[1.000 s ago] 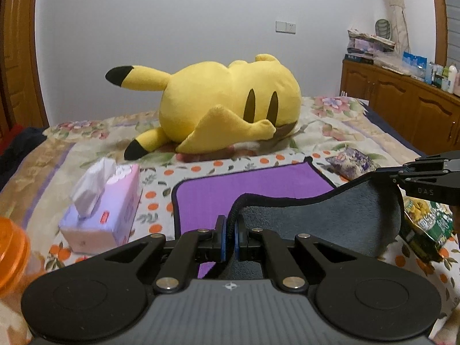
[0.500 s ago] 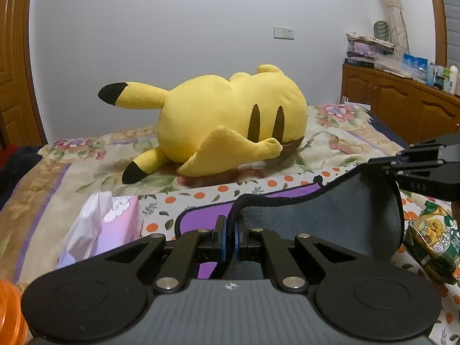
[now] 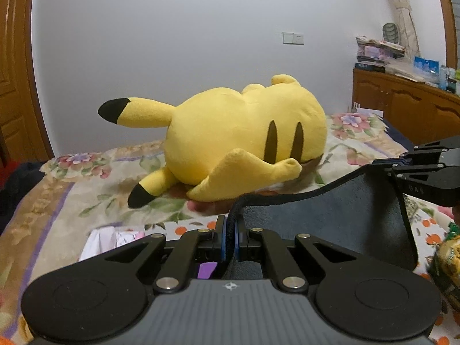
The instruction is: Fold towel
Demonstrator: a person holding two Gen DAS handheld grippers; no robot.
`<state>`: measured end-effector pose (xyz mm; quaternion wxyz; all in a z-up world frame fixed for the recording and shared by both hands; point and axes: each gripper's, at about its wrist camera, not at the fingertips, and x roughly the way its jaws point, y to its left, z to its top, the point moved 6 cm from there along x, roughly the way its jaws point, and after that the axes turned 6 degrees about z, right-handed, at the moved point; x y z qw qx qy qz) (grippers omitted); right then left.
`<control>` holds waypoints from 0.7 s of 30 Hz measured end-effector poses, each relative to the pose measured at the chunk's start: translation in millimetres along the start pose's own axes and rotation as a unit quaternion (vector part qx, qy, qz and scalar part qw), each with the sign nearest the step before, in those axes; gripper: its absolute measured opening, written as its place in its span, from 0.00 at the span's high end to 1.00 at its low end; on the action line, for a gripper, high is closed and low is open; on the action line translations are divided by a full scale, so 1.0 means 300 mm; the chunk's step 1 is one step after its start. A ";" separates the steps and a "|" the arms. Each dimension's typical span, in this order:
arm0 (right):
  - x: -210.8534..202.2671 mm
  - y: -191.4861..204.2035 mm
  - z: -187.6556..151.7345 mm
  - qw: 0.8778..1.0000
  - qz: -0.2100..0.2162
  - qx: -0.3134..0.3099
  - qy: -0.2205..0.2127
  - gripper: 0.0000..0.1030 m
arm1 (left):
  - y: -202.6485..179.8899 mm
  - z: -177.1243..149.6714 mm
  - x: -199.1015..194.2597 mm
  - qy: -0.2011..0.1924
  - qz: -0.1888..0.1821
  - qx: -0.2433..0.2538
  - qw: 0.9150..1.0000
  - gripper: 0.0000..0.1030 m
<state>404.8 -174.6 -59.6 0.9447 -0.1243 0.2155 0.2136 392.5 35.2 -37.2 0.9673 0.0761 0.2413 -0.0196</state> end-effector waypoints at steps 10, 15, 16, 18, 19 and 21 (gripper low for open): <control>0.074 -0.010 -0.006 1.000 -0.009 0.007 -0.004 0.96 | 0.035 -0.008 0.091 -0.003 0.020 -0.022 1.000 0.94; 0.122 -0.014 -0.029 1.000 -0.008 0.020 0.002 0.96 | 0.027 -0.037 0.155 0.004 0.027 -0.019 0.999 0.94; 0.132 -0.017 -0.030 1.000 -0.008 0.025 0.003 0.96 | 0.025 -0.042 0.167 0.005 0.029 -0.017 0.999 0.94; 0.156 -0.021 -0.036 0.999 -0.010 0.033 0.008 0.96 | 0.027 -0.051 0.192 0.007 0.034 -0.018 0.999 0.94; 0.168 -0.024 -0.040 0.999 -0.011 0.037 0.012 0.96 | 0.029 -0.056 0.203 0.009 0.036 -0.019 0.999 0.94; 0.193 -0.027 -0.050 0.999 -0.013 0.043 0.022 0.96 | 0.035 -0.069 0.228 0.012 0.039 -0.025 0.999 0.94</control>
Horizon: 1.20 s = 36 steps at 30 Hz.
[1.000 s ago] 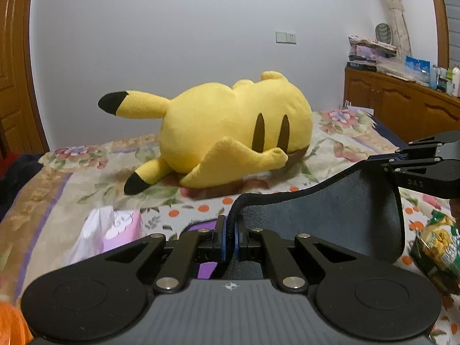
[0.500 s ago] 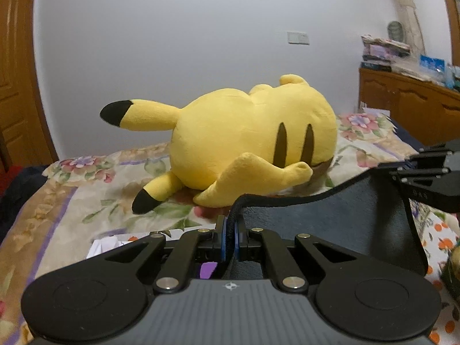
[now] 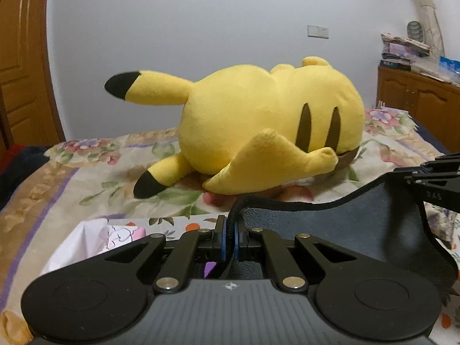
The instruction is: Fold towel
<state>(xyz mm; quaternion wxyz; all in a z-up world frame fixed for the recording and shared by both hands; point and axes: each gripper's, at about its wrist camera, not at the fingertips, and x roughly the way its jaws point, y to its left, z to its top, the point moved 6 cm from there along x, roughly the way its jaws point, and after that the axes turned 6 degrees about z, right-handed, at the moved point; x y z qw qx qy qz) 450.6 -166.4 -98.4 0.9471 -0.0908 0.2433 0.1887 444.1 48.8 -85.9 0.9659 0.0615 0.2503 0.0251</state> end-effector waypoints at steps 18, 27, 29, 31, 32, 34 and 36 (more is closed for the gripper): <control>0.098 -0.001 -0.081 0.998 -0.020 0.009 0.051 0.95 | 0.005 -0.085 0.129 0.031 0.017 0.007 0.999 0.93; 0.080 0.008 -0.103 0.998 -0.016 0.013 0.059 0.65 | 0.004 -0.105 0.114 0.037 0.021 0.013 0.999 0.81; 0.069 0.013 -0.112 0.998 -0.015 0.015 0.062 0.65 | 0.002 -0.112 0.104 0.040 0.018 0.015 0.999 0.81; 0.057 0.018 -0.122 0.998 -0.012 0.016 0.065 0.65 | 0.000 -0.119 0.092 0.042 0.017 0.018 0.999 0.76; 0.049 0.021 -0.127 0.998 -0.011 0.017 0.066 0.65 | -0.001 -0.122 0.085 0.043 0.015 0.019 0.999 0.71; 0.033 0.028 -0.138 0.998 -0.007 0.019 0.066 0.64 | -0.005 -0.130 0.067 0.044 0.013 0.021 0.999 0.63; 0.017 0.037 -0.149 0.998 -0.003 0.022 0.066 0.60 | -0.010 -0.141 0.049 0.046 0.011 0.022 0.999 0.59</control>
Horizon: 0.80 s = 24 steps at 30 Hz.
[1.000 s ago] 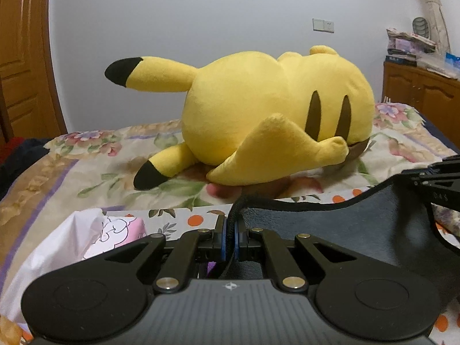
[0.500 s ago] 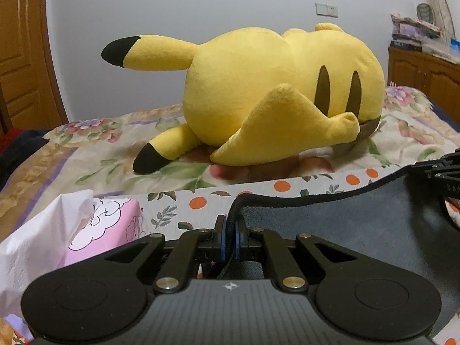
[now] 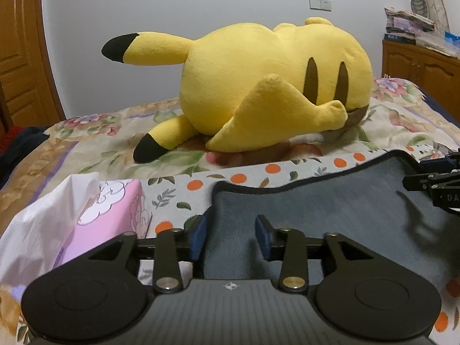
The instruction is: Fold towel
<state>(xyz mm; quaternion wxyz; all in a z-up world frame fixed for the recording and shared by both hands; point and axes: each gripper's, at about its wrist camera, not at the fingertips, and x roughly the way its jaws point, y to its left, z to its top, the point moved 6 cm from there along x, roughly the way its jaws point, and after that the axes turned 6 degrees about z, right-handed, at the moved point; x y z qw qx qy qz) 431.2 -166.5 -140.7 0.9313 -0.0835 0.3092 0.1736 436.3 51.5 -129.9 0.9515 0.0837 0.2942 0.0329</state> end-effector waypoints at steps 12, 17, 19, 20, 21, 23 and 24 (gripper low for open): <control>-0.094 0.060 -0.104 0.999 0.022 0.017 0.017 0.53 | -0.040 -0.077 -0.113 0.017 -0.018 0.005 1.000 0.42; -0.150 0.061 -0.133 0.999 0.019 0.023 0.015 0.45 | -0.059 -0.100 -0.170 0.019 -0.028 0.008 0.999 0.34; -0.170 0.062 -0.140 0.999 0.020 0.025 0.015 0.43 | -0.064 -0.106 -0.186 0.021 -0.029 0.010 0.999 0.34; -0.183 0.063 -0.143 0.999 0.019 0.026 0.015 0.43 | -0.065 -0.110 -0.197 0.022 -0.030 0.010 0.999 0.33; -0.193 0.063 -0.144 0.999 0.019 0.027 0.013 0.42 | -0.065 -0.112 -0.207 0.022 -0.031 0.011 0.999 0.33; -0.216 0.065 -0.145 0.999 0.021 0.030 0.012 0.42 | -0.064 -0.117 -0.228 0.023 -0.030 0.011 0.999 0.30; -0.229 0.068 -0.145 0.999 0.022 0.031 0.013 0.42 | -0.062 -0.118 -0.241 0.023 -0.029 0.012 0.999 0.30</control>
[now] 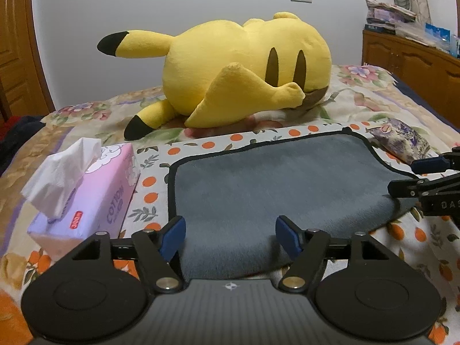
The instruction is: Fold towel
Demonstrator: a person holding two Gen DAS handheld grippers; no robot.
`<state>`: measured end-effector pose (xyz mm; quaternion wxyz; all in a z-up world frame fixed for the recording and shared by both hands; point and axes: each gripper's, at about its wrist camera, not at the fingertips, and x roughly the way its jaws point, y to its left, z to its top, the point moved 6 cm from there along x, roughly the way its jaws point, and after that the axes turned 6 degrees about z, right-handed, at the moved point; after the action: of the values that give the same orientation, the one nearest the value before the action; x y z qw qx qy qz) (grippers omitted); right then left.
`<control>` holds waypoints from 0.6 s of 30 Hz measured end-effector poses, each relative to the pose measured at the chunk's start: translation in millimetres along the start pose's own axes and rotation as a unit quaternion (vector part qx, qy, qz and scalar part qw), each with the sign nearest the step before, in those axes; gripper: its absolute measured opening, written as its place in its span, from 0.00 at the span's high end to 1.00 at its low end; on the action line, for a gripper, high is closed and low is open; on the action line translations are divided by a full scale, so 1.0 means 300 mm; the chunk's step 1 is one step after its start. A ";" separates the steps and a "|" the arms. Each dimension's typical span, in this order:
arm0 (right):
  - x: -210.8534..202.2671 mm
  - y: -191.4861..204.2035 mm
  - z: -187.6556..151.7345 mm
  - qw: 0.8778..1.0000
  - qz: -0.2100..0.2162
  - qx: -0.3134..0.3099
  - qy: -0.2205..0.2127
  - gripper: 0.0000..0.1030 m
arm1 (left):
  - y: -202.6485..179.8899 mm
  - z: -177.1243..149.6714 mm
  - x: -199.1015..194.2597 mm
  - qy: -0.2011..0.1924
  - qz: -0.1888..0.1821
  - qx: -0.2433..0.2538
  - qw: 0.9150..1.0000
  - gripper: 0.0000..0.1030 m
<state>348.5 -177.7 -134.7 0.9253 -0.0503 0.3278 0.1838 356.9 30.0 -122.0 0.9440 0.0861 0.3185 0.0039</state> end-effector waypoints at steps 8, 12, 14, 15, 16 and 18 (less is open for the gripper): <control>-0.162 0.042 0.005 1.000 0.008 -0.006 -0.010 0.41 | -0.001 -0.007 -0.139 -0.003 0.002 0.002 1.000 0.22; -0.256 0.058 0.014 1.000 0.013 0.003 -0.020 0.41 | -0.013 -0.014 -0.225 -0.006 0.000 0.005 1.000 0.20; -0.299 0.066 0.015 1.000 0.016 0.009 -0.025 0.41 | -0.019 -0.019 -0.265 -0.008 0.000 0.007 1.000 0.19; -0.320 0.070 0.015 0.999 0.016 0.010 -0.027 0.41 | -0.021 -0.022 -0.286 -0.008 -0.001 0.008 1.000 0.19; -0.338 0.073 0.014 0.999 0.016 0.011 -0.029 0.40 | -0.024 -0.025 -0.306 -0.009 -0.001 0.008 1.000 0.19; -0.375 0.079 0.010 0.999 0.017 0.014 -0.034 0.40 | -0.026 -0.030 -0.346 -0.010 -0.001 0.010 1.000 0.18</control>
<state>260.7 -189.7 -61.4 0.9333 -0.0254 0.2998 0.1961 268.5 17.4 -68.0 0.9462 0.0948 0.3094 -0.0009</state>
